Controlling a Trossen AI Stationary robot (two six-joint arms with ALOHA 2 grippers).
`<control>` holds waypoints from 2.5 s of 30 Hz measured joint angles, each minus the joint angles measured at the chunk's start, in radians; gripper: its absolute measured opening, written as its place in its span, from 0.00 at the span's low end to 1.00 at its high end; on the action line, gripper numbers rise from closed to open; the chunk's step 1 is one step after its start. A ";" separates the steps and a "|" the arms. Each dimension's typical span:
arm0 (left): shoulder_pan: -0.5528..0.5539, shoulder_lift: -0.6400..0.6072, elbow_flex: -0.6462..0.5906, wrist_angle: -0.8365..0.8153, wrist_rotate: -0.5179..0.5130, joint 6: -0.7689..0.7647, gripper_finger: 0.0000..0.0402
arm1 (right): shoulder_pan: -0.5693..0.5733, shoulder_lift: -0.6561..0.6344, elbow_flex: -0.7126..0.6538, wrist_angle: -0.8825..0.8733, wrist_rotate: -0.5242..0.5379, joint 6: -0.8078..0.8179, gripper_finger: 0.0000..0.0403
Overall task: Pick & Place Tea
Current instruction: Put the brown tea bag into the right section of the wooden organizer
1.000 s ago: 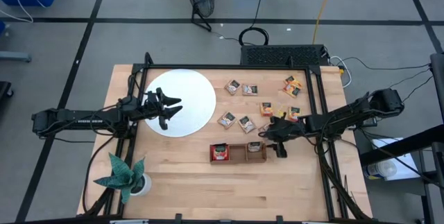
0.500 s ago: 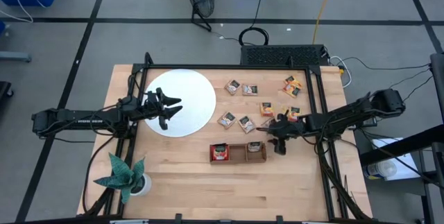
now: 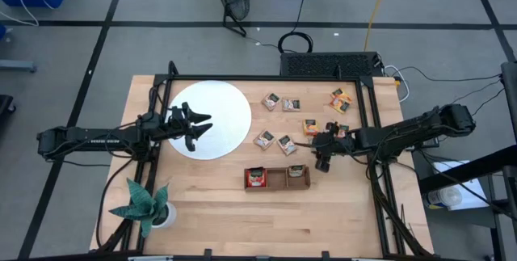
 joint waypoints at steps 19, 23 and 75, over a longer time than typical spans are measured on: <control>0.000 0.000 0.000 0.000 0.000 0.000 0.41 | -0.093 0.438 0.256 -0.240 0.050 0.185 0.41; 0.000 0.000 0.000 0.000 0.000 0.000 0.41 | -0.093 0.453 0.260 -0.282 0.053 0.229 0.41; 0.000 0.000 0.000 0.000 0.000 0.000 0.41 | 0.562 0.236 0.255 0.311 0.256 -0.196 0.00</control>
